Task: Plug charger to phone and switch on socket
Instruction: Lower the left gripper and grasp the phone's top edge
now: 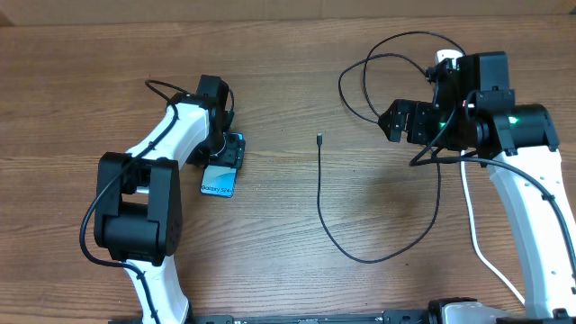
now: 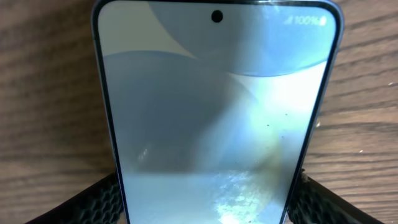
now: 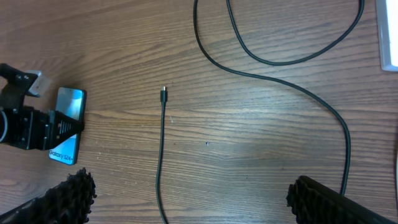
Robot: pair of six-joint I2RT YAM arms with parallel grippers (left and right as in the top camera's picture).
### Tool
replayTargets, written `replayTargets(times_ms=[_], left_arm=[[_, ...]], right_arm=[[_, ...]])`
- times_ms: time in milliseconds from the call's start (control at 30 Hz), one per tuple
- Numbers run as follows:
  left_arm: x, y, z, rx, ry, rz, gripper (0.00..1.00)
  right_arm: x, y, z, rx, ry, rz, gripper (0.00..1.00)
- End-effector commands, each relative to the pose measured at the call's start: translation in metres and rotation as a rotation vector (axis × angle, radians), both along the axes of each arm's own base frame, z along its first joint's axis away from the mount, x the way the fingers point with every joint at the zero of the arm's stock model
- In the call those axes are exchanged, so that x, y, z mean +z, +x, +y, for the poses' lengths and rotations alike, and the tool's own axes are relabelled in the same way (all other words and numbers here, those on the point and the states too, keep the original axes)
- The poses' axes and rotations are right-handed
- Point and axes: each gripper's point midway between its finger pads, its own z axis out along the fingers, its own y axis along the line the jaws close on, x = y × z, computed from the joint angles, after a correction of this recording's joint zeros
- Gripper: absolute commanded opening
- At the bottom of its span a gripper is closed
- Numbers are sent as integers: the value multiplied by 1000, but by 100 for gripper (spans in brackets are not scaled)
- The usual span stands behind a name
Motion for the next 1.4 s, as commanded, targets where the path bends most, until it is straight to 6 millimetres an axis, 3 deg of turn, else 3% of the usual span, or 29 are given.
replayTargets(times_ms=[0,167,300,667,833,1167,1367], left_arm=[[-10,-18,6,86,15,68,77],[-9,-22,7,143,20,85,75],[-9,-22,7,144,20,85,70],[-10,-18,7,147,19,65,69],[-10,-18,7,148,20,65,49],[-8,-16,7,147,18,62,48],[6,-7,5,147,16,49,48]], right_arm=[[1,7,1,1,-7,-7,100],[-7,9,1,1,-9,22,100],[-8,9,1,1,-9,22,100],[-7,10,1,1,-9,18,100],[-7,10,1,1,-9,18,100],[-7,10,1,1,-9,18,100],[-7,10,1,1,-9,18,100]])
